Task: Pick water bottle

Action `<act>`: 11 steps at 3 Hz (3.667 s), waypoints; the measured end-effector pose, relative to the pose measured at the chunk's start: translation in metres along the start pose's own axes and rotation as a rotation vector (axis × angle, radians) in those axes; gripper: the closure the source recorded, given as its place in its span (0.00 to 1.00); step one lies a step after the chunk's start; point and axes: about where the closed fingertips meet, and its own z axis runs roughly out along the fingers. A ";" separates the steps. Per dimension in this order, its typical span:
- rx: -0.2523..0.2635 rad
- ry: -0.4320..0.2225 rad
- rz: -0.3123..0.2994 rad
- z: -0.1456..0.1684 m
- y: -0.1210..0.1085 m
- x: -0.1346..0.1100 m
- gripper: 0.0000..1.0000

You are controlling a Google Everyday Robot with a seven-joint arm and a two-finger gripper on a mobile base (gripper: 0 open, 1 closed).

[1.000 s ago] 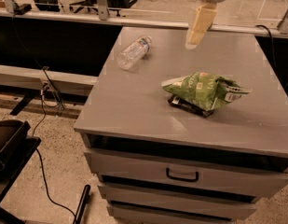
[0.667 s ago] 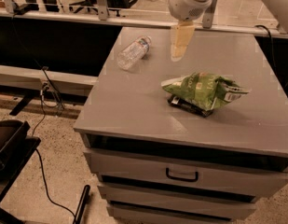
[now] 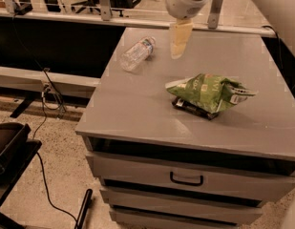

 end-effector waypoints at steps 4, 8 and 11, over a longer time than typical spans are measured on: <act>-0.038 0.204 -0.517 0.090 -0.035 0.039 0.00; -0.085 0.155 -0.720 0.155 -0.027 0.002 0.00; -0.113 0.171 -0.692 0.177 -0.013 -0.010 0.43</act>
Offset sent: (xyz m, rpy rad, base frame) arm 0.0810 0.0175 -0.0156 -0.3762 -0.2287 0.2304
